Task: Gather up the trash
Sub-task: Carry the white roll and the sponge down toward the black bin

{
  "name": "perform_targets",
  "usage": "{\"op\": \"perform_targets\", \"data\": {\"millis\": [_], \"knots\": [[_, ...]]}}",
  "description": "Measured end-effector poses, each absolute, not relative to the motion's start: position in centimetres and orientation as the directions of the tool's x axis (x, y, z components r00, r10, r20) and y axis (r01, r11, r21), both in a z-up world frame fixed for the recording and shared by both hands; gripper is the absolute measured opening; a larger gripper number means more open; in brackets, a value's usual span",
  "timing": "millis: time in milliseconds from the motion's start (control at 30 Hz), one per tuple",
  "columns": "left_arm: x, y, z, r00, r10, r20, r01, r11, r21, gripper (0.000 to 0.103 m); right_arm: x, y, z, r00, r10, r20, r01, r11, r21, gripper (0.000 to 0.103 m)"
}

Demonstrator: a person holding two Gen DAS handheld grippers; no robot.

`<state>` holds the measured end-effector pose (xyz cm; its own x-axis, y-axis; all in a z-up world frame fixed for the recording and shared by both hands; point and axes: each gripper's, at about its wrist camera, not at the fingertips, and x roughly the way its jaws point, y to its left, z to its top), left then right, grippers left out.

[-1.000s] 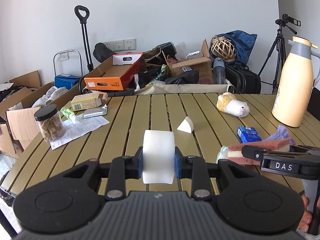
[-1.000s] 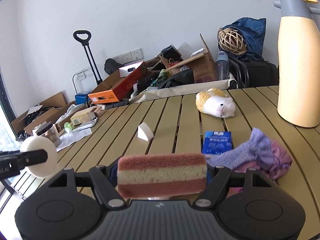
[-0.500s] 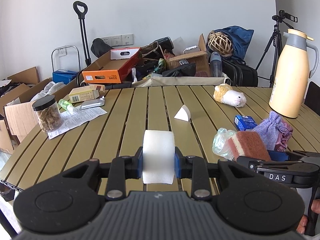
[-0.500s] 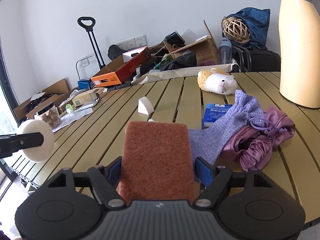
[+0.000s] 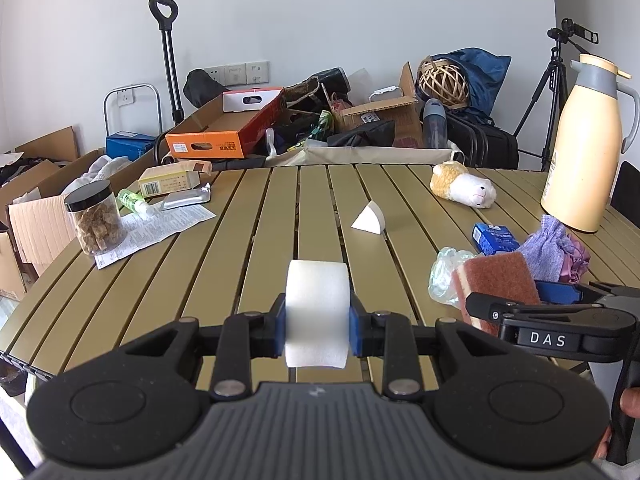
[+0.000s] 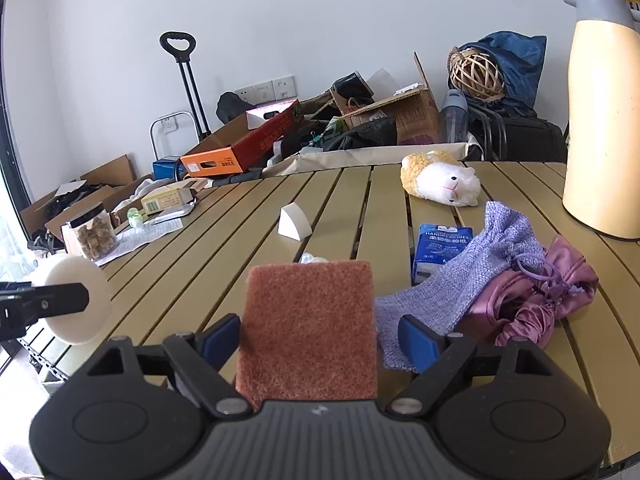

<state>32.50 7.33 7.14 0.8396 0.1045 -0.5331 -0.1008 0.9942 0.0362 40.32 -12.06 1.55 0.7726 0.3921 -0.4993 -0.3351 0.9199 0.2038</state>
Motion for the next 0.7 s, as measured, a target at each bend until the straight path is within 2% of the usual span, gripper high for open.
{"op": "perform_targets", "data": {"millis": [333,367,400,467,600,700], "knots": [[32.3,7.7,6.9,0.839,0.105,-0.534,-0.107,0.994,0.027,0.029,39.4,-9.6,2.1,0.818,0.312,-0.484,-0.342,0.939,0.028,0.085],[32.2,7.8,6.9,0.839,0.105,-0.534,-0.108,0.994,0.025,0.029,39.4,-9.2,2.1,0.815,0.307,-0.492,-0.349,0.937,0.007,0.082],[32.2,7.9,6.9,0.839,0.104,-0.534,-0.109,0.994,0.023,0.029,39.5,-8.8,2.1,0.815,0.296,-0.499,-0.350,0.937,-0.016,0.073],[32.1,8.1,6.8,0.839,0.105,-0.534,-0.111,0.994,0.020,0.029,39.4,-8.3,2.2,0.824,0.264,-0.502,-0.339,0.939,-0.062,0.069],[31.8,8.3,6.9,0.840,0.107,-0.532,-0.117,0.993,0.015,0.029,38.6,-9.0,3.5,0.843,0.276,-0.461,-0.333,0.942,-0.044,0.069],[31.6,8.5,6.9,0.840,0.107,-0.531,-0.121,0.993,0.008,0.029,38.4,-10.8,5.1,0.838,0.341,-0.426,-0.349,0.935,0.061,0.069]]}}
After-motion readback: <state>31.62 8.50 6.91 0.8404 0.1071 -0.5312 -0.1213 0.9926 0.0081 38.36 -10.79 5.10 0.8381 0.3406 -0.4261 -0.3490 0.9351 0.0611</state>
